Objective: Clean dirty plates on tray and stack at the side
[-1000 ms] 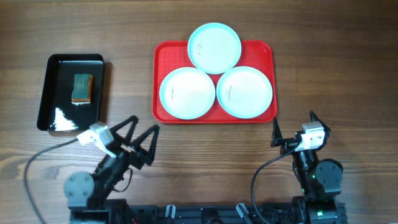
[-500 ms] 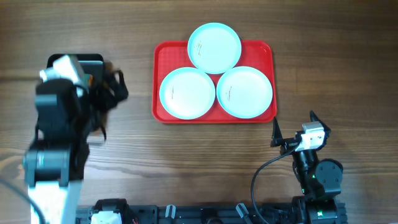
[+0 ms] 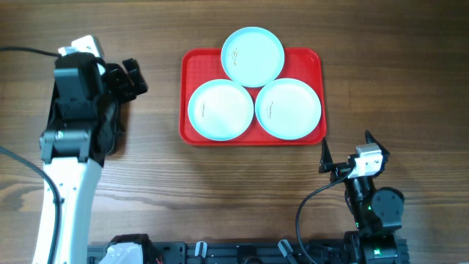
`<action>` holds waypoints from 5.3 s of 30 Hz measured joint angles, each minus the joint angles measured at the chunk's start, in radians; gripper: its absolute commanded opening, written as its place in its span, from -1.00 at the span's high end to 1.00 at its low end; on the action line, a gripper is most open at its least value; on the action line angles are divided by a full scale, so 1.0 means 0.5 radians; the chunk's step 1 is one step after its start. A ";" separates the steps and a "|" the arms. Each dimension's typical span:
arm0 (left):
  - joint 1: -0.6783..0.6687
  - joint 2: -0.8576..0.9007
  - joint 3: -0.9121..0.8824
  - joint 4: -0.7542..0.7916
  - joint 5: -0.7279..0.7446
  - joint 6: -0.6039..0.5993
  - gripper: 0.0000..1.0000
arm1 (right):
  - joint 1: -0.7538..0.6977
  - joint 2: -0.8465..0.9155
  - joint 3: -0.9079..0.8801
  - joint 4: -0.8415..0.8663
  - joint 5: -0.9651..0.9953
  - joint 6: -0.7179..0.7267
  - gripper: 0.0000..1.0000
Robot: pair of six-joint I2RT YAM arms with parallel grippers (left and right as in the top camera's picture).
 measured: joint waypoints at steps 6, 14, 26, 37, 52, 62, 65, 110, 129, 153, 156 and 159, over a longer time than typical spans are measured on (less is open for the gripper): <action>0.316 0.449 0.340 -0.479 -0.077 0.226 -1.00 | 0.000 0.000 0.000 0.000 0.000 0.000 -1.00; 0.651 0.867 0.454 -0.462 -0.169 0.320 -1.00 | 0.000 0.000 0.000 0.000 0.000 0.000 -0.99; 0.741 1.128 0.461 -0.244 0.192 0.562 -0.75 | 0.000 0.000 0.000 0.000 0.000 0.000 -0.99; 0.741 1.466 0.463 -0.067 0.296 0.874 -0.75 | 0.000 0.000 0.000 0.000 0.000 0.000 -0.99; 0.741 1.659 0.464 -0.051 0.304 0.999 -0.38 | 0.000 0.000 0.000 0.000 0.000 0.000 -0.99; 0.741 1.659 0.464 -0.037 0.305 1.015 0.78 | 0.000 0.000 0.000 0.000 0.000 0.000 -0.99; 0.741 1.659 0.464 -0.037 0.305 1.009 0.92 | 0.000 0.000 0.000 0.000 0.000 0.000 -1.00; 0.741 1.335 0.463 0.043 0.311 0.793 0.92 | 0.000 0.000 0.000 0.000 0.000 0.000 -1.00; 0.741 1.143 0.488 -0.066 0.396 0.764 0.92 | 0.000 0.000 0.000 0.000 0.000 0.000 -1.00; 0.741 1.157 0.393 -0.108 0.198 0.758 0.92 | 0.000 0.000 0.000 0.000 0.000 0.000 -0.99; 0.741 1.244 0.328 -0.144 0.158 0.758 0.92 | 0.000 0.000 0.000 0.000 0.000 0.000 -1.00; 0.741 1.281 0.302 -0.161 0.081 0.758 0.92 | 0.000 0.000 0.000 0.000 0.000 0.000 -0.99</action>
